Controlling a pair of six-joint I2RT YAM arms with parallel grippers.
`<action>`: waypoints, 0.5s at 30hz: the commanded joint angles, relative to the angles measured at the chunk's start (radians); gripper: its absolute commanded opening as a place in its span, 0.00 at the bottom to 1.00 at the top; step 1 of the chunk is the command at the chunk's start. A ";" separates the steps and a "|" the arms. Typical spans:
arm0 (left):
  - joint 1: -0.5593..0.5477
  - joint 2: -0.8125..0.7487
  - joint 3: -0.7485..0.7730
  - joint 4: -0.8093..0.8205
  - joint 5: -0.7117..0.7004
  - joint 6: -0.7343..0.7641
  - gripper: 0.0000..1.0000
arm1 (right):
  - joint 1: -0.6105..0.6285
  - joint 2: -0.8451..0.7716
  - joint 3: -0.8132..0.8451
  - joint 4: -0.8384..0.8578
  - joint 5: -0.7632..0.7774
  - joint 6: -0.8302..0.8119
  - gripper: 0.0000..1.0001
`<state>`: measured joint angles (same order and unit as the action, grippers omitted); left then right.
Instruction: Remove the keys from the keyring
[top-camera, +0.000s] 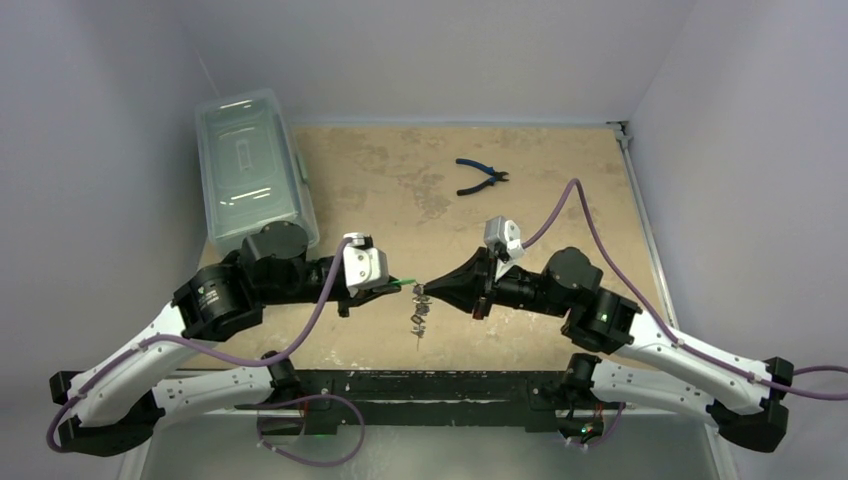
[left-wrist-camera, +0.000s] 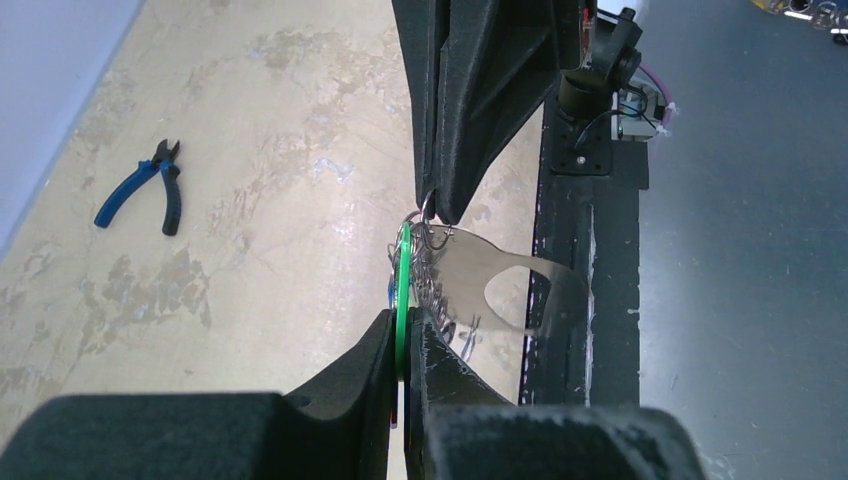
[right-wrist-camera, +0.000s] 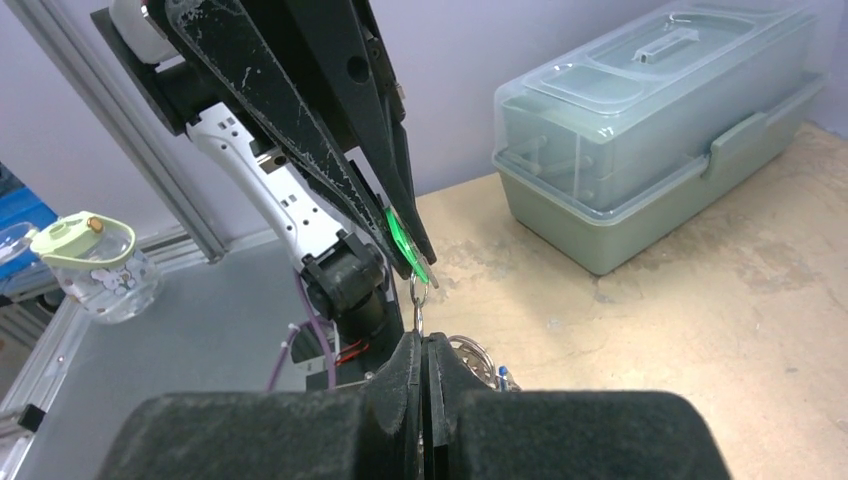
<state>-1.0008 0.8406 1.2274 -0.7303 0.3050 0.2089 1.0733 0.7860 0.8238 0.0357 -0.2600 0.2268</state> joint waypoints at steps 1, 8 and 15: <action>0.010 -0.039 -0.039 0.029 -0.073 -0.027 0.00 | 0.001 -0.034 -0.005 0.060 0.028 0.033 0.00; 0.009 -0.043 -0.112 0.077 -0.088 -0.025 0.00 | 0.001 -0.030 -0.011 0.089 0.033 0.060 0.00; 0.009 -0.064 -0.146 0.118 -0.083 -0.026 0.00 | 0.001 -0.025 -0.015 0.101 0.042 0.068 0.00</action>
<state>-1.0008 0.7994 1.0969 -0.6258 0.2710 0.1974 1.0729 0.7834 0.7933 0.0376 -0.2256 0.2768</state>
